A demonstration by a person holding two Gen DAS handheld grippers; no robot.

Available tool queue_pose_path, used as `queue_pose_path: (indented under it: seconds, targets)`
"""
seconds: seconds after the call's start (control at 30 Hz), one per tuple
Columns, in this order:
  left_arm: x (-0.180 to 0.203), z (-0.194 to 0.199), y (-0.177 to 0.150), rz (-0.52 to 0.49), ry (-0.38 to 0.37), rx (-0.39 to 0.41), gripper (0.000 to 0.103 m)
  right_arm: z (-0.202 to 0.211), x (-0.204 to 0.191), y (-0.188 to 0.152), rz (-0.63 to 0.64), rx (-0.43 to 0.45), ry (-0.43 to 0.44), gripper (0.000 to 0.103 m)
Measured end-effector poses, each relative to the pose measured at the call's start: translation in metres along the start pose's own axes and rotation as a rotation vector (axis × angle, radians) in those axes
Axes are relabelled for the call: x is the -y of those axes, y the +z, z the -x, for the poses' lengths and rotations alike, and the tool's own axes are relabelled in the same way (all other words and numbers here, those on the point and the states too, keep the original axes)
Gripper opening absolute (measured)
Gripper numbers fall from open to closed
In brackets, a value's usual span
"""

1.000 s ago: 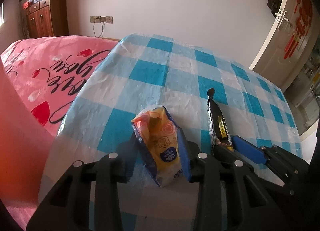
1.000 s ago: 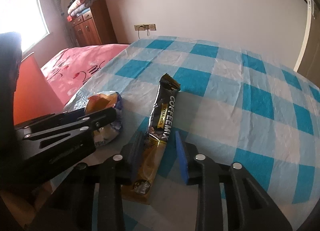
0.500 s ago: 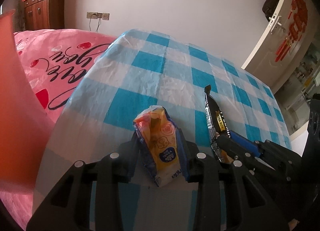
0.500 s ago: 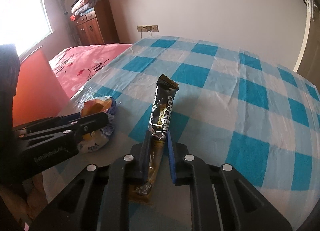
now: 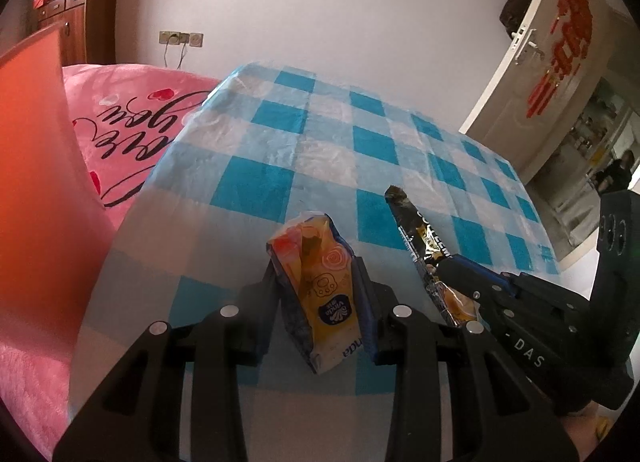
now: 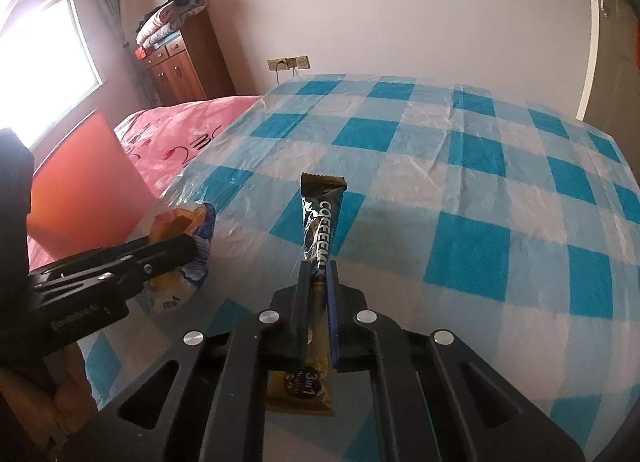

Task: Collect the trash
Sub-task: 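Carry the snack pack and coffee stick over the orange bucket and open both tools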

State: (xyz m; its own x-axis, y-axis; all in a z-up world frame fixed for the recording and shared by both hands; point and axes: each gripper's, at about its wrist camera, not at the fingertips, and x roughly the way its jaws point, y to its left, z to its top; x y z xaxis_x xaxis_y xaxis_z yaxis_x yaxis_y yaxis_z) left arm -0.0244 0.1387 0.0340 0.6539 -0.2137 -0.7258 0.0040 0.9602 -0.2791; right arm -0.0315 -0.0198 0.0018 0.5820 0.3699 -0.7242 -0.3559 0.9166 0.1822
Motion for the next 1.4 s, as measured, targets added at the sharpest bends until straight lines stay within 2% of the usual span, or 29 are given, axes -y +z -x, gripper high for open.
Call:
queue_pose_path:
  seconds: [0.47, 0.87, 1.13, 1.4]
  targets:
    - [0.009, 0.051, -0.006, -0.044, -0.011, 0.069, 0.037, 0.051, -0.009, -0.004, 0.002, 0.087, -0.002, 0.007]
    - [0.010, 0.100, 0.002, -0.051, -0.017, 0.152, 0.037, 0.095, -0.039, 0.020, 0.007, 0.168, 0.097, 0.007]
    - [-0.017, 0.145, 0.020, -0.010, 0.027, 0.251, 0.037, 0.103, -0.079, 0.048, 0.051, 0.187, 0.198, 0.007]
    - [-0.067, 0.184, 0.040, 0.056, 0.121, 0.341, 0.037, 0.093, -0.137, 0.081, 0.125, 0.173, 0.312, 0.007]
